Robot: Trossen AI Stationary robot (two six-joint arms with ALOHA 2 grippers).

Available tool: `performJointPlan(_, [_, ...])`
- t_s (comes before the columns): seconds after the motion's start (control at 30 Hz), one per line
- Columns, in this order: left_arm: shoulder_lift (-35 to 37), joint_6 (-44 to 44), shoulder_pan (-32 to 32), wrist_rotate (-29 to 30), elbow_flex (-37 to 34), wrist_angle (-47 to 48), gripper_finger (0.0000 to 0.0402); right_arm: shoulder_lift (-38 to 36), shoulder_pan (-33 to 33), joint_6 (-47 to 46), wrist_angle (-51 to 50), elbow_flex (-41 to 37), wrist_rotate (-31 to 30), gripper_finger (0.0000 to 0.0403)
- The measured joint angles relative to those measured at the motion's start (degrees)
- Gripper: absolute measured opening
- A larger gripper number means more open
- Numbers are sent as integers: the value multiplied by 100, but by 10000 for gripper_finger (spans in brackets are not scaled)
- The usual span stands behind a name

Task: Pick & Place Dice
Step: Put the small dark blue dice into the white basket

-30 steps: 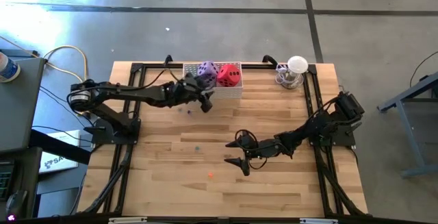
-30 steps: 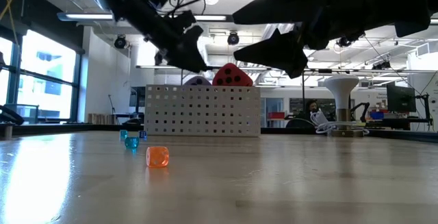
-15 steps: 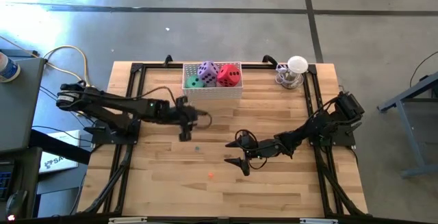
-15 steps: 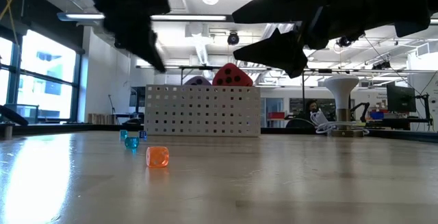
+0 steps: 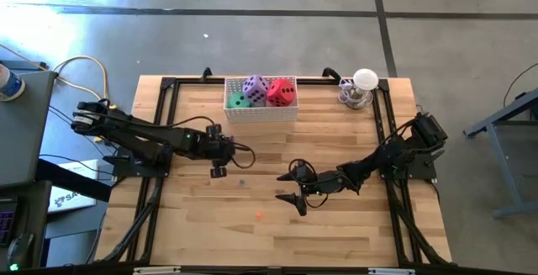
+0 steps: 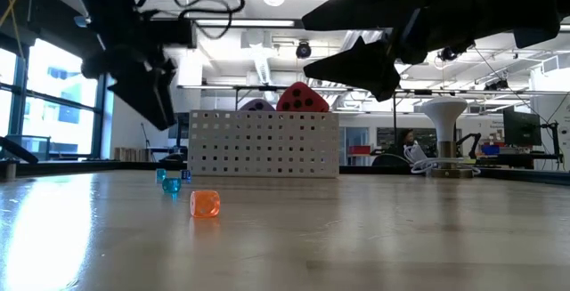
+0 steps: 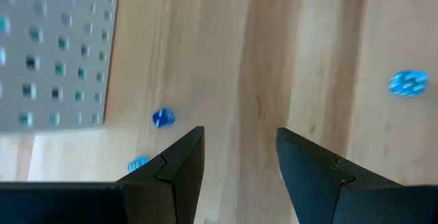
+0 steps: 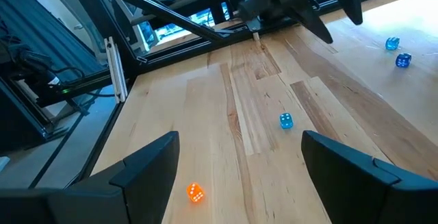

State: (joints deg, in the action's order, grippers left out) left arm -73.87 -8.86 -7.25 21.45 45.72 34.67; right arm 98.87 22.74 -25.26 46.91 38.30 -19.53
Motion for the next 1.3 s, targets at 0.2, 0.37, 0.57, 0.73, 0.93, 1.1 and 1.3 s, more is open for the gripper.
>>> performJointPlan(0.2, [0,-265,370,17,-470,-162,172,0,1,0,0,0,-2,300])
performJointPlan(0.37, [0,-160,700,16,-1016,-957,172,0,2,0,0,0,-2,300])
performJointPlan(0.57, [0,-145,952,18,-1278,-1448,172,0,-4,2,0,0,-2,300])
performJointPlan(0.73, [0,-145,1096,-25,-1458,-2023,172,0,-2,2,0,0,-2,300])
performJointPlan(0.93, [0,-100,1228,-33,-1578,-2511,172,0,-2,2,0,0,-2,300])
performJointPlan(1.1, [-128,4,1337,-38,-1596,-2775,172,0,-2,2,0,0,-2,300])
performJointPlan(1.3, [-549,111,1431,-157,-1596,-3024,172,0,-2,2,-3,0,-1,300])
